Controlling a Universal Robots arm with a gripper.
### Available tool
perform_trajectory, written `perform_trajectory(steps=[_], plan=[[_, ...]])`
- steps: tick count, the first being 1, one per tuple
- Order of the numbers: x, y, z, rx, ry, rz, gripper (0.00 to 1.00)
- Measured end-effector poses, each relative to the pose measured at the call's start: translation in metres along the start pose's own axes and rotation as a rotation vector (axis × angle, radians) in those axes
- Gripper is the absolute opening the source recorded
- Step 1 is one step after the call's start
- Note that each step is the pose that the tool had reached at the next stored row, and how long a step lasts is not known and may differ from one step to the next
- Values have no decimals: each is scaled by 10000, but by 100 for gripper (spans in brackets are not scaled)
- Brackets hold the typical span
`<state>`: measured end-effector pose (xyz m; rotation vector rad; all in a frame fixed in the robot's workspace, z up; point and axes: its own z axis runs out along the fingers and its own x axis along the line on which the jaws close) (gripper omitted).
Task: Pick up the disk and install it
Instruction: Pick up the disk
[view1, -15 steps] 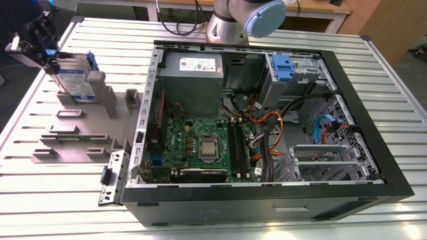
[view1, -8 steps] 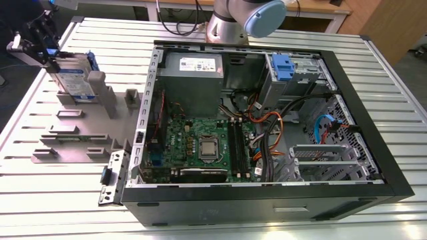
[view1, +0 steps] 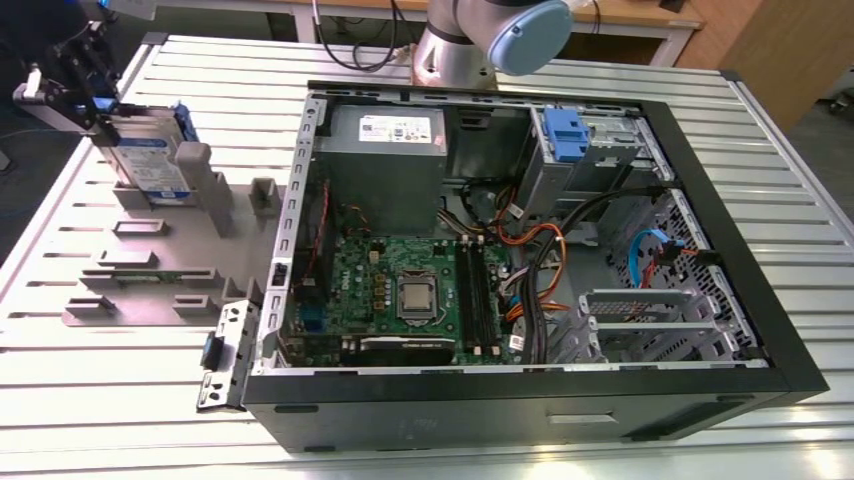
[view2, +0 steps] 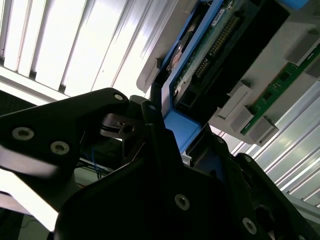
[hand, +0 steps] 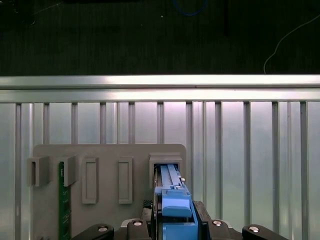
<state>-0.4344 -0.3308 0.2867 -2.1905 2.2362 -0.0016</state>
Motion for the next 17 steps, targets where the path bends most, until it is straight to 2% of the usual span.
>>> perform_trajectory(steps=[11,13,14,17], plan=[[4,0,-1,-2,24,-2,44],[4,0,-1,-1,24,-1,45],[4,0,-1,-1,25,-1,51],[4,0,-1,-1,26,-1,51]])
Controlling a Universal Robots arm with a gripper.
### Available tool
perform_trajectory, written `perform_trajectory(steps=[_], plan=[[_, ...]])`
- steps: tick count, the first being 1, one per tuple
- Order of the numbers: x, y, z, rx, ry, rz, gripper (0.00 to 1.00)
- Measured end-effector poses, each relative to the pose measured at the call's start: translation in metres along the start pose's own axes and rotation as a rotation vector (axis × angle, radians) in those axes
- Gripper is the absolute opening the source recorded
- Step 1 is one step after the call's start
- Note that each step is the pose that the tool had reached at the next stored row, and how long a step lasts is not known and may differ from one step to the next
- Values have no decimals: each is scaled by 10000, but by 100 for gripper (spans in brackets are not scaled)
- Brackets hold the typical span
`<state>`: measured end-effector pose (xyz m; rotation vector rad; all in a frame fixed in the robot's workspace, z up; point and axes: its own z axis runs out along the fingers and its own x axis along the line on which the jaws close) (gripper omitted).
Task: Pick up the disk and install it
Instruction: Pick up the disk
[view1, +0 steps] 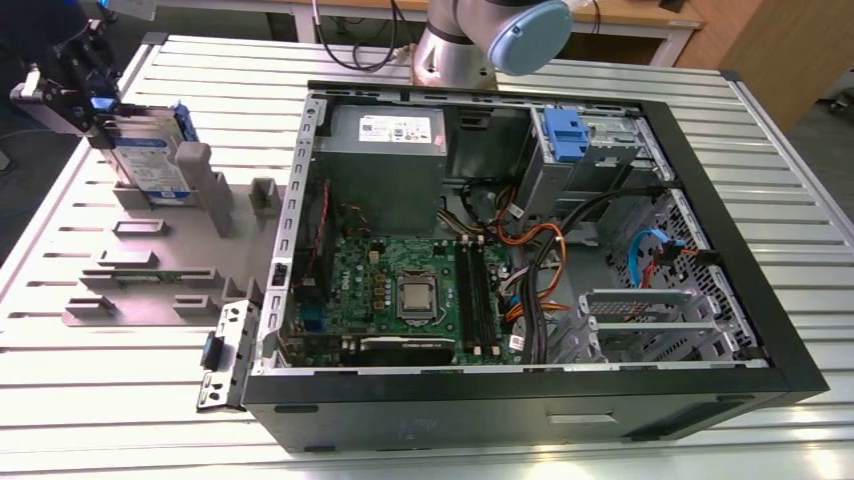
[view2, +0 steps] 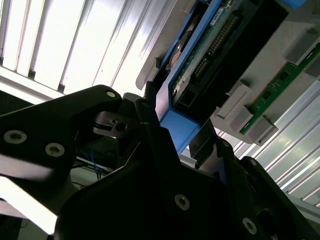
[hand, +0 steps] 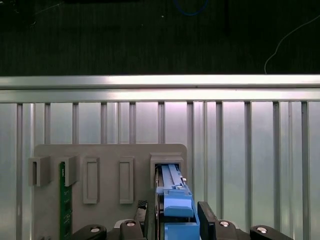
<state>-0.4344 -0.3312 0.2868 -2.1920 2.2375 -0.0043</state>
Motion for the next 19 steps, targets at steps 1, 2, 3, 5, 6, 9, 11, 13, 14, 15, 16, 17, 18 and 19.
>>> perform_trajectory(steps=[1,2,3,5,6,9,11,13,14,15,16,17,18,19], plan=[[0,0,0,0,0,0,51],[0,0,0,1,1,0,51],[0,0,0,0,2,0,49],[0,0,0,1,2,0,43],[0,0,0,0,3,0,43],[0,0,0,0,4,0,43],[0,0,0,0,4,0,43],[0,0,0,-1,7,0,41],[0,0,0,-1,7,0,41],[0,0,0,-1,6,0,36],[0,0,0,-1,6,0,36],[0,0,0,0,7,0,36],[0,0,0,0,8,1,36],[0,0,0,1,9,0,36]])
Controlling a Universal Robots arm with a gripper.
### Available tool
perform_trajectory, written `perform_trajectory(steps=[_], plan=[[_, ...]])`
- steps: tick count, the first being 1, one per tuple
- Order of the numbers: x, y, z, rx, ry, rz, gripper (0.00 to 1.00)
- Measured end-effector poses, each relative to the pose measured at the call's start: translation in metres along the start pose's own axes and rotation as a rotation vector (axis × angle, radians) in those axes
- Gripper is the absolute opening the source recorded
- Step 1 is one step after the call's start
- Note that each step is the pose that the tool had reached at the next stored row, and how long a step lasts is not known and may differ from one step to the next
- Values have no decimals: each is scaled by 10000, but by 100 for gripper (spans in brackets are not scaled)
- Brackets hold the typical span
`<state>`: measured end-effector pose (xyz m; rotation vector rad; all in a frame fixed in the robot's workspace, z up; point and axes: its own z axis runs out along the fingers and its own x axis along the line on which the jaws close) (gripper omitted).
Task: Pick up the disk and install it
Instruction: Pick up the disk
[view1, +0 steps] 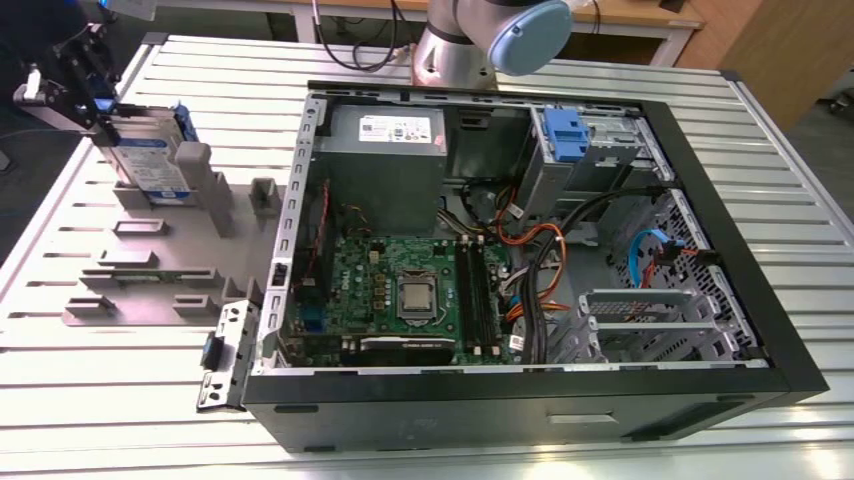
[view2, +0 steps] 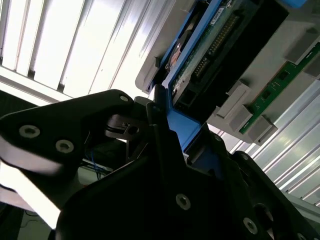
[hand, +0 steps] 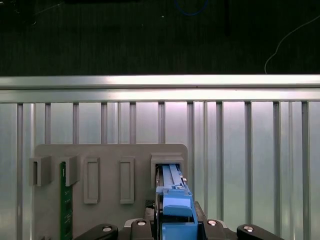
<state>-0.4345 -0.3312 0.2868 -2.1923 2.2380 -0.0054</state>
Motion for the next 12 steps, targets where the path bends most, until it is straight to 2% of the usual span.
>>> perform_trajectory(steps=[12], plan=[[0,0,-26,0,2,0,36]])
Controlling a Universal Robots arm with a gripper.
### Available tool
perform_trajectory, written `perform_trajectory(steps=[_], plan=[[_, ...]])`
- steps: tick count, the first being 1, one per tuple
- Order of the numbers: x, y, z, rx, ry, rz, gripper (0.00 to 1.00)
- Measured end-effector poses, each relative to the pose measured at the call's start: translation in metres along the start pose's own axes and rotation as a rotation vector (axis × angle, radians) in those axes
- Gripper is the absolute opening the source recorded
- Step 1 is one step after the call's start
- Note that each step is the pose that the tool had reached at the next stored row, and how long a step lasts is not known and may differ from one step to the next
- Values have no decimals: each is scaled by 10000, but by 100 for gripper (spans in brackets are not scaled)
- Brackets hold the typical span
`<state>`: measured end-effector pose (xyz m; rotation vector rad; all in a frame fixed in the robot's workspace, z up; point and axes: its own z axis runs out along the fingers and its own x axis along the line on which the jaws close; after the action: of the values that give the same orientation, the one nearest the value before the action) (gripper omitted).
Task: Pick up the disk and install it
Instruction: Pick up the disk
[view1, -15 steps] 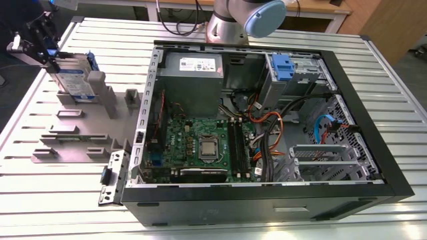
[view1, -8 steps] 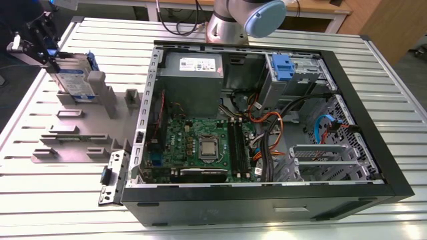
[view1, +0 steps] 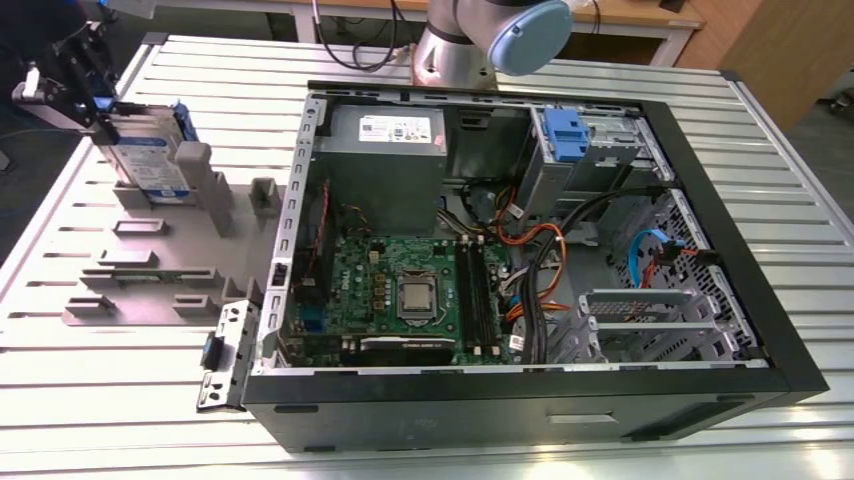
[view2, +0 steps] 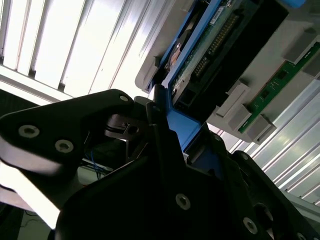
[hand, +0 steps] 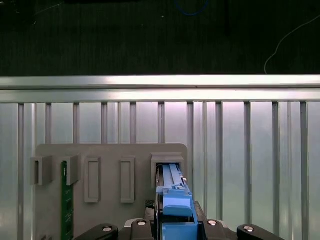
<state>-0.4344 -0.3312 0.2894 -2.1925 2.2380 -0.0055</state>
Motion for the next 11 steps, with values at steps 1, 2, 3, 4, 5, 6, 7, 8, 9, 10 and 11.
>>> perform_trajectory(steps=[1,2,3,4,5,6,7,8,9,10,11], plan=[[0,0,-7,0,1,0,36],[0,0,-13,0,1,0,36],[0,0,-19,0,2,0,36],[0,0,-26,0,3,0,36],[0,0,-34,-1,4,0,36],[0,-1,-43,0,4,-1,36],[0,0,-53,0,4,0,36],[0,0,-64,-1,6,0,36],[0,-1,-74,0,6,0,36],[0,-1,-84,-1,8,0,36],[0,-1,-93,0,8,0,36]])
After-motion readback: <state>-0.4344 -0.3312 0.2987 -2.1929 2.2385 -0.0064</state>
